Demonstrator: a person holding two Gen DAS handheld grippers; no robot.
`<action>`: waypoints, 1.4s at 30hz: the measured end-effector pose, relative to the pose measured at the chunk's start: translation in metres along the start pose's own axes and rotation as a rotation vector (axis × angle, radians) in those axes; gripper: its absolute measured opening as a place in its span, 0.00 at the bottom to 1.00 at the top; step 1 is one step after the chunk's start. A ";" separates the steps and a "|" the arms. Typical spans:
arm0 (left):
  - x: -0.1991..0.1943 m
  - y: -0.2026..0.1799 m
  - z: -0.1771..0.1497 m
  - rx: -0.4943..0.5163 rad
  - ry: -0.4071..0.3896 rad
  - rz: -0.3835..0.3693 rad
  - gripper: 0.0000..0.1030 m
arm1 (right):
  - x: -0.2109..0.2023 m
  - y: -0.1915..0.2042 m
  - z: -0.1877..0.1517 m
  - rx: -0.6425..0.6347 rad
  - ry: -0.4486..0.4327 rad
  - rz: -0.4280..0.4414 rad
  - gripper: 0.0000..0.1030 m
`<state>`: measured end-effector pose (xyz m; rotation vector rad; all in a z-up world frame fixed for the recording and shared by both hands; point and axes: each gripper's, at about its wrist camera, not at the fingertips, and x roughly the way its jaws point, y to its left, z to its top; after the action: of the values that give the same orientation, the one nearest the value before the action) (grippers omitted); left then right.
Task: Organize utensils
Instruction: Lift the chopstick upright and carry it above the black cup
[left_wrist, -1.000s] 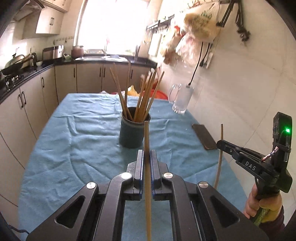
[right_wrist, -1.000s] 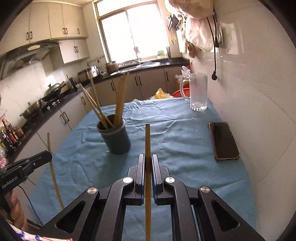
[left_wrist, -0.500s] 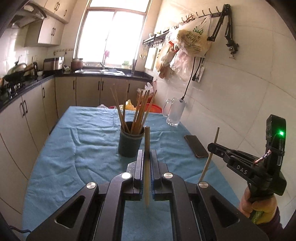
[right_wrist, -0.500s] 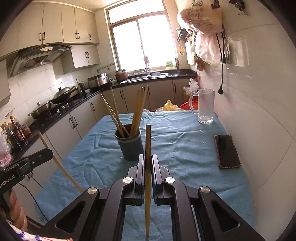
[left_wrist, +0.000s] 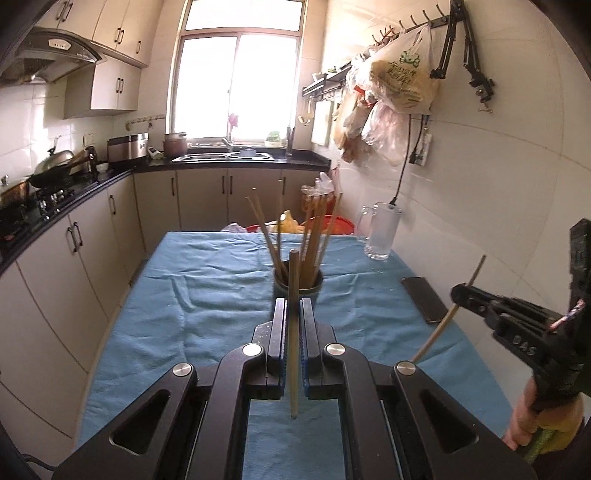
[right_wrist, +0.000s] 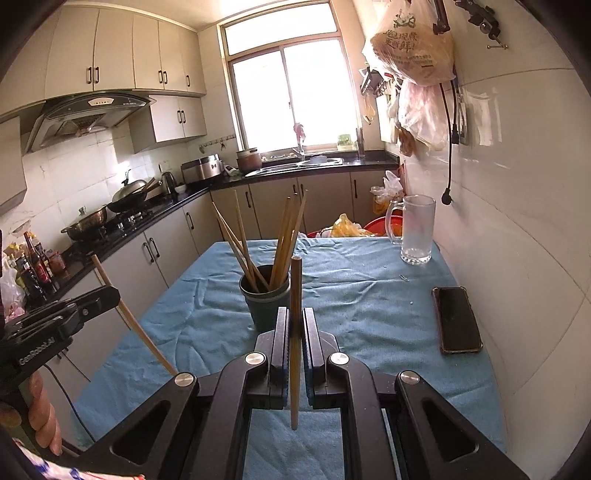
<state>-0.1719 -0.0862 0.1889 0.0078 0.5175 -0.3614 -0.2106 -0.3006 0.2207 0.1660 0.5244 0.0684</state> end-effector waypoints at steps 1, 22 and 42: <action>0.000 0.000 0.000 0.005 0.000 0.013 0.05 | 0.000 0.000 0.000 -0.001 -0.001 0.001 0.06; 0.006 0.004 0.002 0.040 0.026 0.075 0.05 | -0.003 0.012 0.009 -0.040 -0.008 0.015 0.06; -0.004 0.000 0.011 0.065 0.008 0.040 0.05 | -0.004 0.016 0.013 -0.039 -0.021 0.018 0.06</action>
<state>-0.1702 -0.0860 0.2004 0.0824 0.5131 -0.3389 -0.2078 -0.2869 0.2365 0.1333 0.5007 0.0942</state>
